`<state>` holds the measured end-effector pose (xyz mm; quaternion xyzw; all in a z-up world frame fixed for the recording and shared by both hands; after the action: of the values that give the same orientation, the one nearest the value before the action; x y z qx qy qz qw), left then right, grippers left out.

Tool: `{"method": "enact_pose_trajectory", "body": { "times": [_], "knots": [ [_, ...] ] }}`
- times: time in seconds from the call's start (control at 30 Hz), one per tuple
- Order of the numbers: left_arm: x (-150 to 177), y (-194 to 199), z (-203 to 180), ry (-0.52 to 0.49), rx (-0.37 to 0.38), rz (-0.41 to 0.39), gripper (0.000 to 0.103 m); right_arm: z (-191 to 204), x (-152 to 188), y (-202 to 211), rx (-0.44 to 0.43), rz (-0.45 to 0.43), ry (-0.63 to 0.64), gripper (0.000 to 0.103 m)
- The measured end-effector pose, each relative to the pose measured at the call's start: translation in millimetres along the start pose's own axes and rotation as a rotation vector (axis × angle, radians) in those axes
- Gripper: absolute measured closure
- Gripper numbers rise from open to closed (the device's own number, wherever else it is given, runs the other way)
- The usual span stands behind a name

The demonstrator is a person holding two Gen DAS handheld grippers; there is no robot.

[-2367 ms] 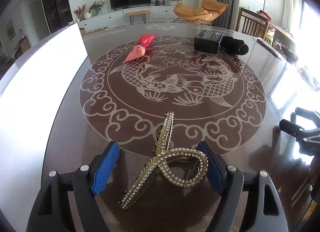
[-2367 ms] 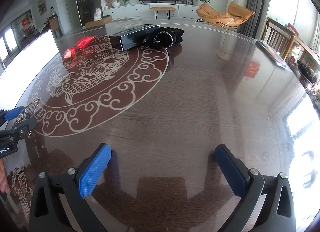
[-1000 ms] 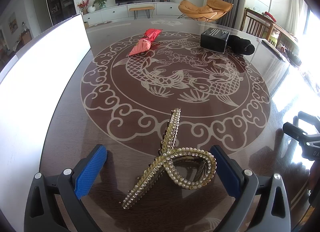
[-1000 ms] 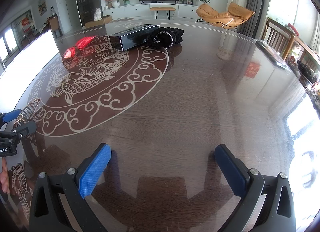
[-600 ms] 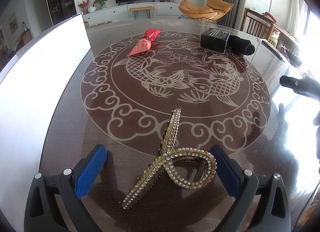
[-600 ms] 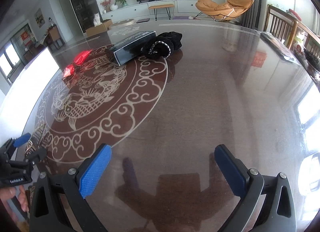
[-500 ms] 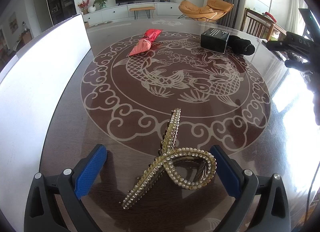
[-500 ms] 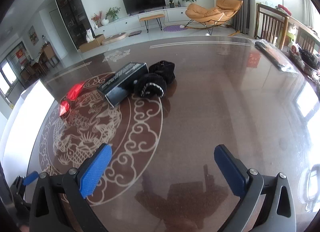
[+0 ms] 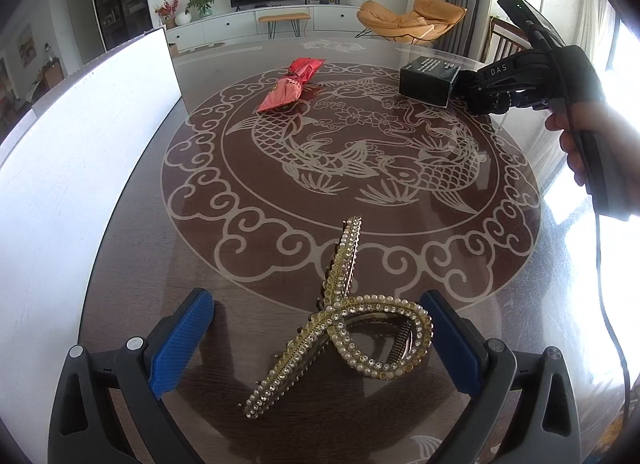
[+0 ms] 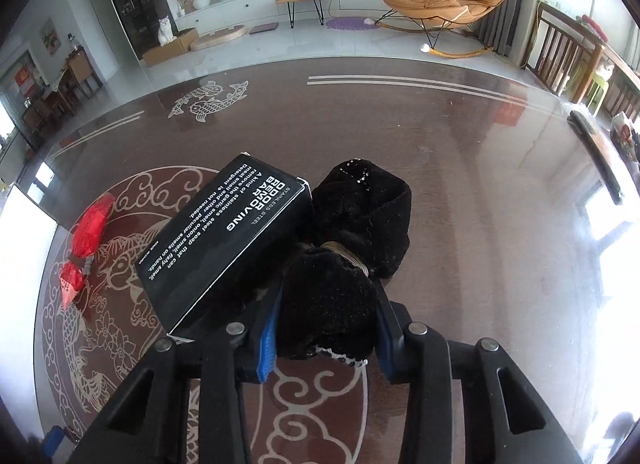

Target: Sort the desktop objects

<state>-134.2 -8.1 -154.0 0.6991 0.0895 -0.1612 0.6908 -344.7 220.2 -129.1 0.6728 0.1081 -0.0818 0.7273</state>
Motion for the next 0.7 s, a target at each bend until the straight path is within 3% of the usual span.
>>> {"method": "enact_pose_trajectory", "body": {
  "times": [0.17,0.43,0.5,0.57,0.7],
  "knots": [
    [0,0,0,0.000,-0.001,0.000,0.000,6,60,16,-0.039,-0.023,0.054,0.064],
    [0,0,-1,0.000,-0.003,-0.001,0.000,18,226,62,-0.036,-0.114,0.165,0.064],
    [0,0,-1,0.000,-0.003,-0.001,0.000,19,243,68,-0.007,-0.152,0.175,0.054],
    [0,0,-1,0.000,-0.003,-0.001,0.000,22,248,67,0.020,-0.159,0.185,0.021],
    [0,0,-1,0.001,-0.004,-0.001,0.000,21,240,60,0.035,-0.144,0.187,0.017]
  ]
}}
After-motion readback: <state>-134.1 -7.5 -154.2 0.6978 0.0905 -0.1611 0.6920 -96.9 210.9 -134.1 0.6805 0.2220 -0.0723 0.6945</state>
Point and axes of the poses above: each gripper's, at about its wrist camera, not at the fingertips, and y roughly against the way its jaws point, z to its left, x to its underside, the point moved 6 cm from there along -y, roughly the way its jaws point, and after that the axes turned 14 degrees about z, right-handed, at the moved point
